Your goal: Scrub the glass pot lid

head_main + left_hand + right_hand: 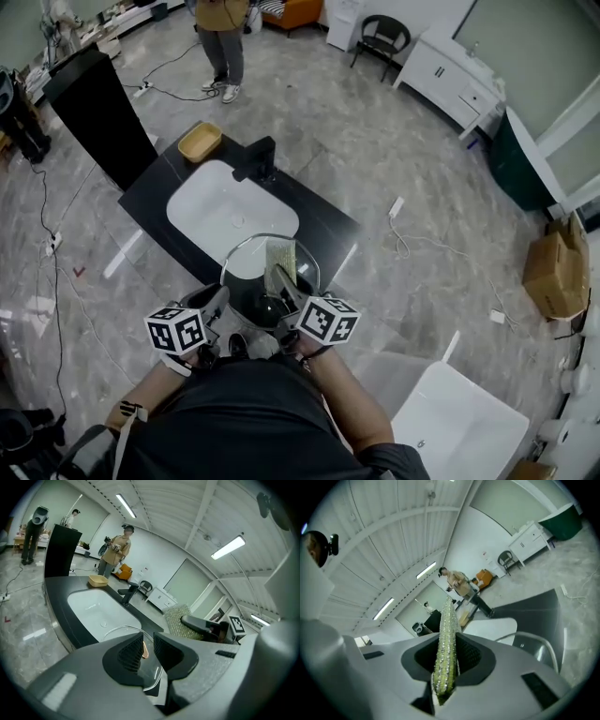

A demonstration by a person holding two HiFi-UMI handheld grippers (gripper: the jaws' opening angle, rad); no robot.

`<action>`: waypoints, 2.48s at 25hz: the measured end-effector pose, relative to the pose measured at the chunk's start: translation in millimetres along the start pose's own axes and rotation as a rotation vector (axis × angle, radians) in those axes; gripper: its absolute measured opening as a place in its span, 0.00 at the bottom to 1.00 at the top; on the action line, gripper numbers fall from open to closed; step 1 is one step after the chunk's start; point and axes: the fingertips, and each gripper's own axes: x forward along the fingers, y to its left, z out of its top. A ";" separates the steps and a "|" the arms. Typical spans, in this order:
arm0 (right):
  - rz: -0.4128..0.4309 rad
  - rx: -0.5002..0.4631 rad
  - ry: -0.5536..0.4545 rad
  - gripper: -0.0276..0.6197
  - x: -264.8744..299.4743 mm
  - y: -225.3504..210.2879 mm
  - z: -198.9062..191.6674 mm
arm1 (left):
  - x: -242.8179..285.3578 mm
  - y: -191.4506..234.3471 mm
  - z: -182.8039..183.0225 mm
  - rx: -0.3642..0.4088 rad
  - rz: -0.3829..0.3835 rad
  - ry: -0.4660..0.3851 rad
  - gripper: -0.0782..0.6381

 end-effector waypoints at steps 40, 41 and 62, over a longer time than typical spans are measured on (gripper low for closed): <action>0.016 -0.592 -0.225 0.14 -39.8 90.6 75.7 | -33.3 -102.8 97.7 0.470 -0.092 -0.399 0.21; 0.015 -0.595 -0.225 0.14 -39.7 90.6 76.1 | -32.1 -102.8 98.1 0.470 -0.094 -0.395 0.21; 0.003 -0.603 -0.219 0.14 -37.6 83.4 76.8 | -20.0 -89.5 95.1 0.454 -0.053 -0.359 0.21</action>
